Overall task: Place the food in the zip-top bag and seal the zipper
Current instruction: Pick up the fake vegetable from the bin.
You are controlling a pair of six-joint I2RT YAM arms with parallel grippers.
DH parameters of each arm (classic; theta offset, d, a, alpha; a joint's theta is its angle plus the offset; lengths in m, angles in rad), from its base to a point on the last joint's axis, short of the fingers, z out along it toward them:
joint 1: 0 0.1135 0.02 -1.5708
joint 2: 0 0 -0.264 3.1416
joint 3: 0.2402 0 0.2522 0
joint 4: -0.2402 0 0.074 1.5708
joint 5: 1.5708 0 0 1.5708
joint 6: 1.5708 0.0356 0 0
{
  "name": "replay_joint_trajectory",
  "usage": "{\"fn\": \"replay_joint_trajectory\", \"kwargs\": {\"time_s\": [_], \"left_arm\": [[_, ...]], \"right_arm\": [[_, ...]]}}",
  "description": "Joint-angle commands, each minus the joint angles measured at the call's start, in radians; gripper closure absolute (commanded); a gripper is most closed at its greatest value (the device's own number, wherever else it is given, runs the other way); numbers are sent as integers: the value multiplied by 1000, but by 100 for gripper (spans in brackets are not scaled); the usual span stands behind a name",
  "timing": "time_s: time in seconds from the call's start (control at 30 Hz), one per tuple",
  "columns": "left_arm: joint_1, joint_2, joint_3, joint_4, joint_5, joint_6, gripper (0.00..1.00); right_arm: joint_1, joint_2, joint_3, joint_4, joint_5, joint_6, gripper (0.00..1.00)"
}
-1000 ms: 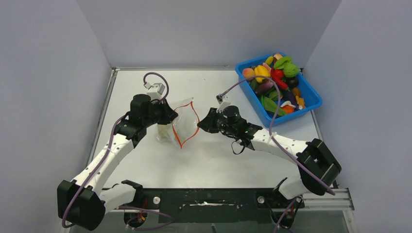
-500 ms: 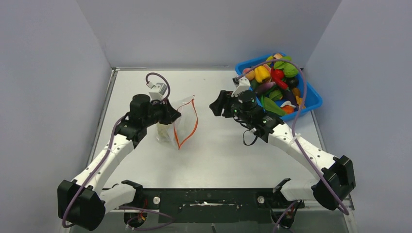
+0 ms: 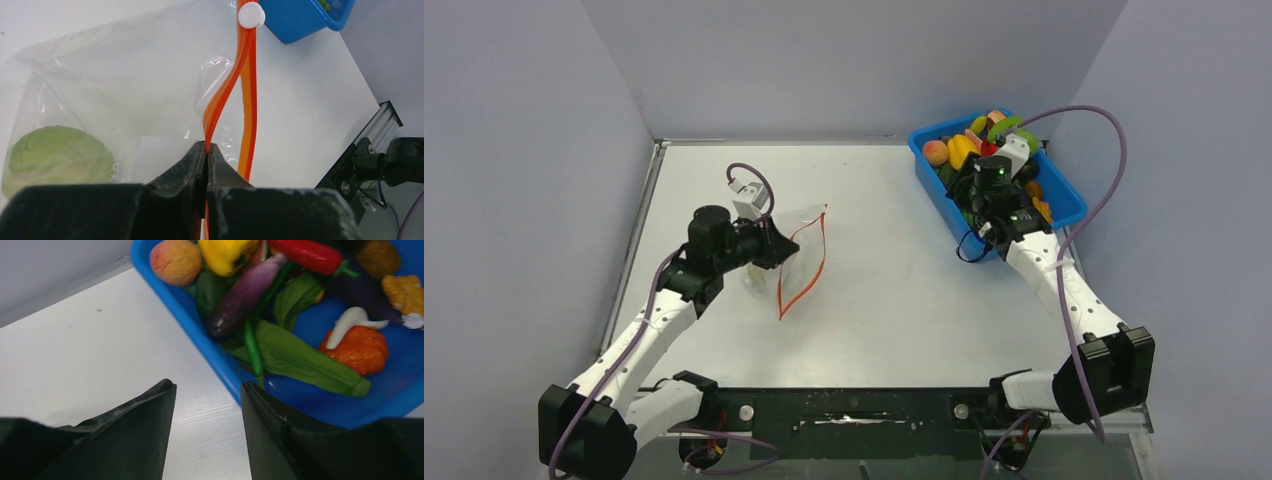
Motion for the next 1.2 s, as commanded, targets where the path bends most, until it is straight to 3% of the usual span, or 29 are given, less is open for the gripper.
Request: {"fn": "replay_joint_trajectory", "kwargs": {"time_s": [0.0,0.13,0.3,0.47,0.67,0.97,1.17], "left_arm": [[-3,-43,1,76,34,16,100],[-3,-69,-8,88,37,7,100],[-8,-93,-15,107,70,0,100],[-9,-110,-24,121,78,-9,100],[-12,-117,-26,119,70,-4,100],[-9,-116,-25,113,50,4,100],[-9,-118,-27,110,50,7,100]], "right_arm": [[-68,35,55,55,73,-123,49],[-160,71,62,127,32,-418,46],[-308,155,82,142,-238,-567,42],[-368,279,174,73,-288,-744,36],[-463,400,281,46,-336,-821,36],[-516,422,239,146,-555,-983,39],[-523,478,269,145,-599,-1023,41]]}}
